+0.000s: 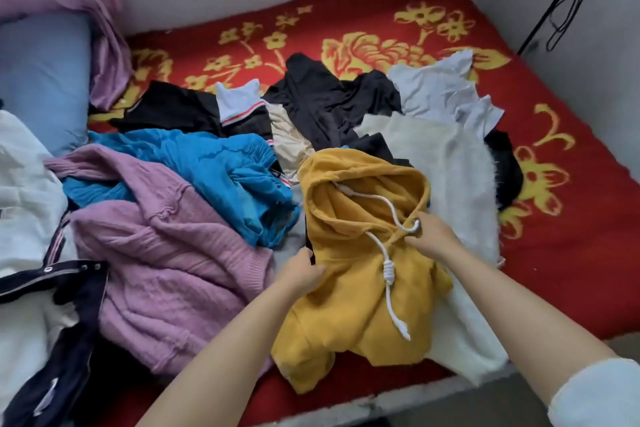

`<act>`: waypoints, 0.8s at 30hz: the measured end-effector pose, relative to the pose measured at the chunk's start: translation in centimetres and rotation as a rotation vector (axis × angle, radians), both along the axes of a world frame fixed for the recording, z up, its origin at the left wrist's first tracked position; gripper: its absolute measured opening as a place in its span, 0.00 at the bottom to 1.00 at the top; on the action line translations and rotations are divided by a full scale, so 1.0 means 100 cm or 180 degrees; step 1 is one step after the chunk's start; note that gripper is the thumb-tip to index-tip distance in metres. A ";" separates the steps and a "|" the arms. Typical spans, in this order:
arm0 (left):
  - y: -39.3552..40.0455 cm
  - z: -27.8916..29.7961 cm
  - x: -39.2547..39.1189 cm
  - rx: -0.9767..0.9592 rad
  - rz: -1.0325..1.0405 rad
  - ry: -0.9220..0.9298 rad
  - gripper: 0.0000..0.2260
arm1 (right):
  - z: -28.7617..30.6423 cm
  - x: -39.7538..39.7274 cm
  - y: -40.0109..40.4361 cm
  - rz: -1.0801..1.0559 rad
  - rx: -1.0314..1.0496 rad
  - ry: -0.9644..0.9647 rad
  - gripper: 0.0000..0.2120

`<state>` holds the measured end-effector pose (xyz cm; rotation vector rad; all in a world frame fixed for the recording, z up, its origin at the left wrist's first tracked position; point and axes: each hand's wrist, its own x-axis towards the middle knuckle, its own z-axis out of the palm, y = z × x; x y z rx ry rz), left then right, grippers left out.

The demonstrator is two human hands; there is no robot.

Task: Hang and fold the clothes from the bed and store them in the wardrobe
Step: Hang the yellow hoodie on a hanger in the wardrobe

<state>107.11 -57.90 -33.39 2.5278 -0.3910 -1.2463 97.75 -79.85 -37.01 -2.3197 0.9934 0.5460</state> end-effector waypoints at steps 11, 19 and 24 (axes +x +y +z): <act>-0.012 -0.052 0.015 -0.0179 -0.0228 -0.0045 0.20 | -0.005 -0.016 0.016 0.0375 0.1699 -0.0859 0.09; -0.049 -0.053 0.032 -0.0525 -0.0953 -0.0581 0.19 | -0.017 -0.109 0.031 0.2364 0.0935 0.1331 0.21; -0.082 -0.072 0.032 -0.0172 -0.1964 -0.0693 0.26 | -0.024 -0.049 0.012 0.1246 -0.0034 -0.0244 0.19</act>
